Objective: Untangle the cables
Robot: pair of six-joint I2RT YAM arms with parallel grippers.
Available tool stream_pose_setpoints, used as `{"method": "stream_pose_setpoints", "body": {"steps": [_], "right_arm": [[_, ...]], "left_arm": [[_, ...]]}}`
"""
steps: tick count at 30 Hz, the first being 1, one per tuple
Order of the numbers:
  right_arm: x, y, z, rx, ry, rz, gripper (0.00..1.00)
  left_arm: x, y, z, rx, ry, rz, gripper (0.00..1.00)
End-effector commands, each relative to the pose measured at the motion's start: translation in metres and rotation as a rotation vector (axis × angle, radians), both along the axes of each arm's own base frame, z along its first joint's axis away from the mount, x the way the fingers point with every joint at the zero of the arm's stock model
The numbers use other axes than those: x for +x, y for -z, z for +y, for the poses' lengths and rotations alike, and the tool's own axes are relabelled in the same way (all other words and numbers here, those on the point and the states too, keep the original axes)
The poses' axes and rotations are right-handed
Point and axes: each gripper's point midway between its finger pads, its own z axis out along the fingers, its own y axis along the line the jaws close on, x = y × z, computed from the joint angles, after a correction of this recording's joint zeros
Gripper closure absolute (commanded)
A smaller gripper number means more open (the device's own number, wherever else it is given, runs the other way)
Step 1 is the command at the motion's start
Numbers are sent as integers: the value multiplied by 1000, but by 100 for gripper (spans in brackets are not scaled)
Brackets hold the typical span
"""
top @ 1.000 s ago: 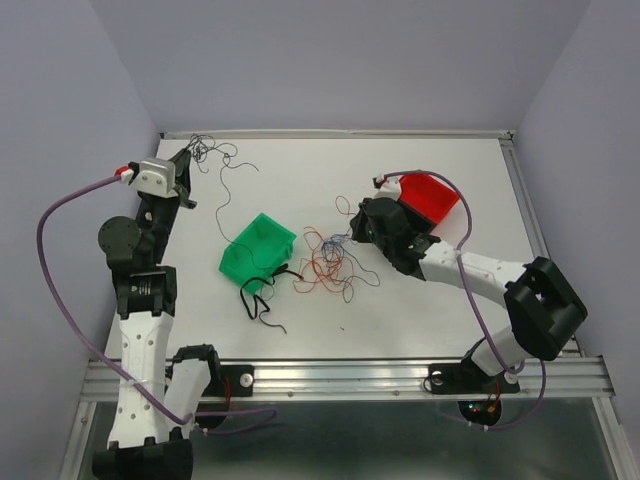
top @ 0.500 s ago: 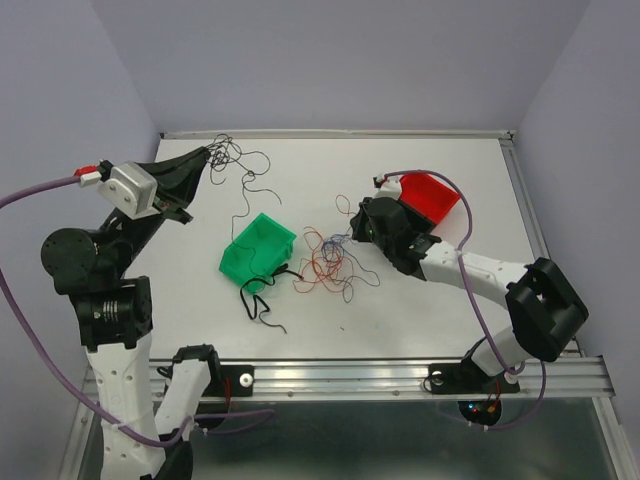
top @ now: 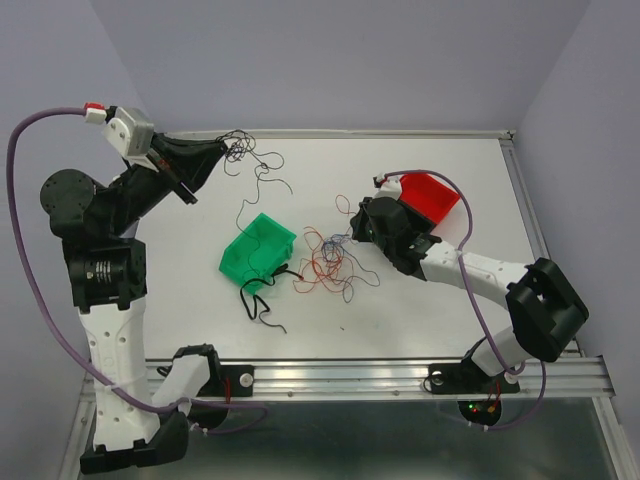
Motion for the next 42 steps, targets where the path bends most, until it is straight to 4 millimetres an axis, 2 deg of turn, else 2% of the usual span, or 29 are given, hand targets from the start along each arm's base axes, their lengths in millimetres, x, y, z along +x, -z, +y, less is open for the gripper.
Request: {"method": "stream_pose_setpoints", "body": {"steps": [1,2,5,7,8,9,10,12,16,19,22,25,32,33,34,35,37,38,39,40,42], "right_arm": [[1,-20,1,43,-5,-61,100],[1,-20,1,41,-5,-61,99],[1,-22,0,43,-5,-64,99],[1,-22,0,43,-6,-65,99],[1,-22,1,43,-6,-65,99],[1,-22,0,43,-4,-64,99],[2,-21,1,41,-4,-63,99],[2,-19,1,38,-6,-60,99],[3,-19,2,35,-7,-61,100],[3,-17,2,31,-9,-57,99],[3,-17,3,33,-10,-56,100],[3,-18,3,33,-10,-58,100],[3,-15,4,30,-16,-51,100],[2,-15,10,37,-42,-47,100],[0,-18,18,34,-99,-56,99],[-14,-19,43,60,-263,-36,87],[-23,-16,74,54,-451,-11,64],[-32,-11,85,53,-511,12,47],[-38,-9,92,44,-546,13,19],[-37,-5,95,7,-547,0,13],[-30,3,88,-77,-457,8,9]], "left_arm": [[-46,-39,-11,0,68,-74,100],[-48,-35,-14,-2,97,-33,100],[-75,-26,-27,-3,222,35,100],[-104,-36,-32,16,245,-39,100],[-119,-45,-32,38,224,-115,100],[-125,-57,-28,34,168,-177,100],[-143,-78,-25,42,118,-271,100],[-159,-109,-8,30,-49,-433,100],[-219,-169,16,-44,-260,-749,100],[-233,-192,24,-80,-314,-827,100],[-226,-204,29,-90,-342,-830,100],[-201,-207,39,-103,-391,-800,100],[-127,-194,51,-92,-429,-671,100],[-112,-191,52,-85,-428,-645,100],[-104,-190,52,-84,-427,-632,100],[-91,-188,55,-87,-435,-610,100],[-80,-187,58,-87,-448,-595,100],[-75,-186,59,-88,-456,-588,100],[-69,-186,62,-92,-471,-585,100],[-67,-186,64,-94,-478,-584,100],[-63,-185,68,-96,-502,-594,100]]}}
